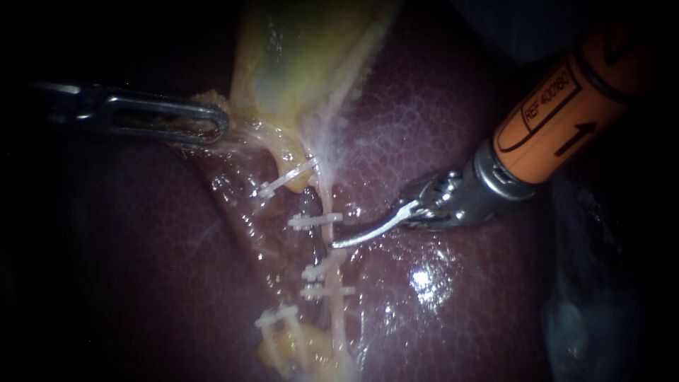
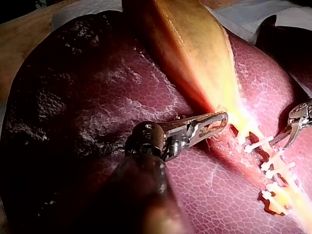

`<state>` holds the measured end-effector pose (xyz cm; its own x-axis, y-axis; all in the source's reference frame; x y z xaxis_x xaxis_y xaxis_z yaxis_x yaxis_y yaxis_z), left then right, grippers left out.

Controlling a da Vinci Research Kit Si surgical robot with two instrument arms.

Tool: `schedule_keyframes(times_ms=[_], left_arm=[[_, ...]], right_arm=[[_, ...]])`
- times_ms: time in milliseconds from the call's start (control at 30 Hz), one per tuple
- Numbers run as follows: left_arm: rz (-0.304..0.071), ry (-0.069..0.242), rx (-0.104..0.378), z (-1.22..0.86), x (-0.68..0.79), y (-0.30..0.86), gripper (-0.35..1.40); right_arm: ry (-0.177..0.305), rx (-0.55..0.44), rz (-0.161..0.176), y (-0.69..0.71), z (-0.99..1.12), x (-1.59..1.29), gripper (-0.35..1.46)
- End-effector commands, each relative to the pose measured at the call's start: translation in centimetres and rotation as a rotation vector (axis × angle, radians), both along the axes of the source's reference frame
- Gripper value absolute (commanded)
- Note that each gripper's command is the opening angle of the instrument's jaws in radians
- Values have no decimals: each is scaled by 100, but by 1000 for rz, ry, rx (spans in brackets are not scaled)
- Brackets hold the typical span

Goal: Go to the cutting position right tube

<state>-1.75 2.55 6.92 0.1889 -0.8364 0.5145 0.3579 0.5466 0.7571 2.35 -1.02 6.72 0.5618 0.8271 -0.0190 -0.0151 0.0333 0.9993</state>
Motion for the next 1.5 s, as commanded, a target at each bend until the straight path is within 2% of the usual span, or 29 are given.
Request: schedule_keyframes(times_ms=[33,167,300,500,633,733,900,1067,1167,1367,1500], left_arm=[[0,0,0,0,0,0,-35],[0,0,0,0,0,0,-35],[0,0,0,0,0,0,-35],[0,0,0,0,0,0,-35],[0,0,0,0,0,0,-35],[0,0,0,0,0,0,-35],[0,0,0,0,0,0,-35],[0,0,0,0,0,0,-35],[0,0,0,0,0,0,-35],[-1,0,0,0,-1,0,-35],[-1,1,0,0,-2,0,-35]], right_arm=[[3,1,0,-1,1,2,121],[19,3,5,-7,5,11,121],[49,24,25,-10,10,22,128],[139,-11,78,-13,15,39,133],[220,-83,107,-14,18,48,133],[295,-164,125,-14,18,49,119],[417,-335,133,-15,17,50,99],[490,-444,134,-17,14,51,84],[519,-489,138,-19,11,56,82],[554,-517,162,-20,6,76,102],[545,-520,208,-20,3,92,123]])
